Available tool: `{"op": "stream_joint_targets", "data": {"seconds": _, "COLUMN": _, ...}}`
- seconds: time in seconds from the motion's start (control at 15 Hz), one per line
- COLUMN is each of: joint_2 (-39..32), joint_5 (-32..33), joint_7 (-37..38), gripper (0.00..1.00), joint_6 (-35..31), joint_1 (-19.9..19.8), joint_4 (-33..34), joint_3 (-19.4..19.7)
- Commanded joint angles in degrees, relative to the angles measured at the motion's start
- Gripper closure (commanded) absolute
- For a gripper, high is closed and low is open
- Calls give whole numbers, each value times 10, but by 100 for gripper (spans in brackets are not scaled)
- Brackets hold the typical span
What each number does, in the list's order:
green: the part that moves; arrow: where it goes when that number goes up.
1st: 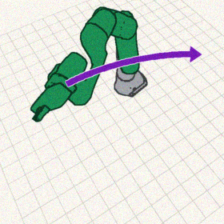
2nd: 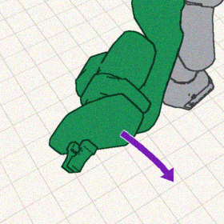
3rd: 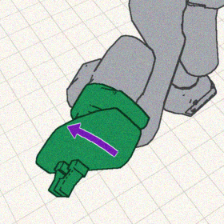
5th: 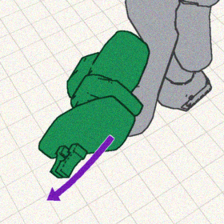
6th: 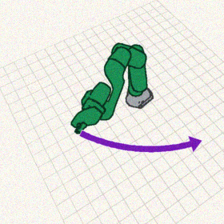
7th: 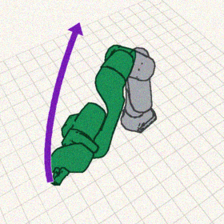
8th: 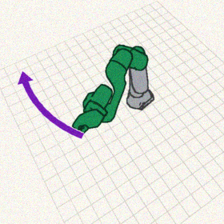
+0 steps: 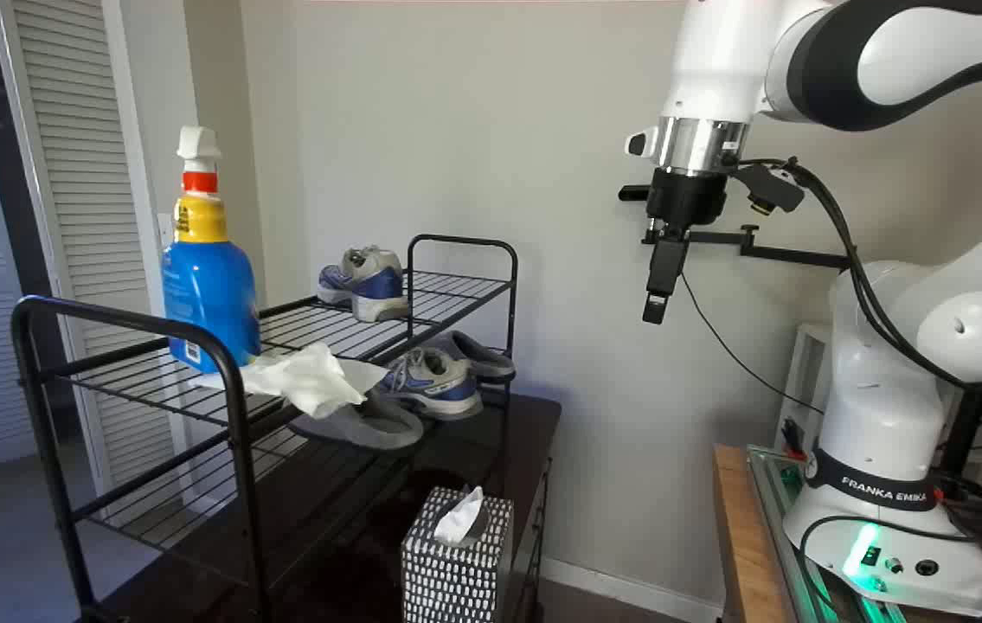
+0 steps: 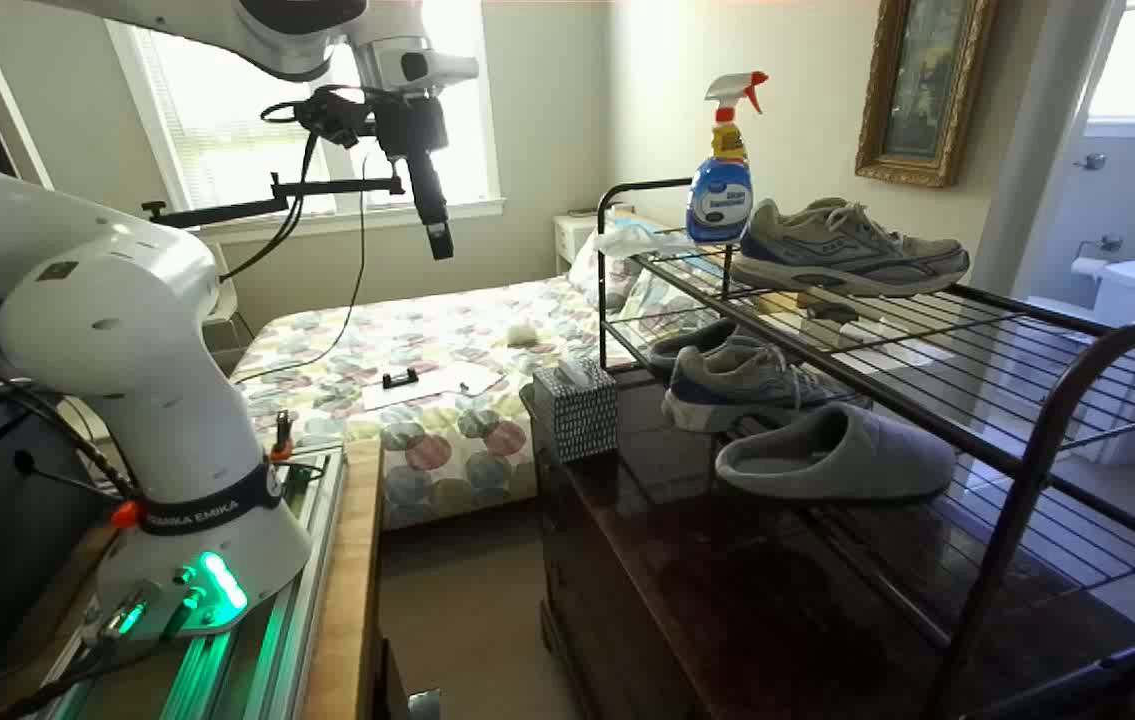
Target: Move the shoe rack slightly
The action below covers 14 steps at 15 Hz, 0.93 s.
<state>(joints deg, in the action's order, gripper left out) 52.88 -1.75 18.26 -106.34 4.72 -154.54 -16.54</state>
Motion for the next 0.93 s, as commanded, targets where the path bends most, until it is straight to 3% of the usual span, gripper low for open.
{"op": "stream_joint_targets", "data": {"seconds": 0.0, "joint_2": -1, "joint_5": 3, "joint_7": 3, "gripper": 0, "joint_6": 1, "joint_1": 4, "joint_4": 1, "joint_3": 3}}
{"op": "stream_joint_targets", "data": {"seconds": 0.4, "joint_2": -4, "joint_5": 12, "joint_7": 6, "gripper": 0, "joint_6": 0, "joint_1": -3, "joint_4": 1, "joint_3": 1}}
{"op": "stream_joint_targets", "data": {"seconds": 0.87, "joint_2": -28, "joint_5": 37, "joint_7": -72, "gripper": 0, "joint_6": -33, "joint_1": -31, "joint_4": 21, "joint_3": 79}}
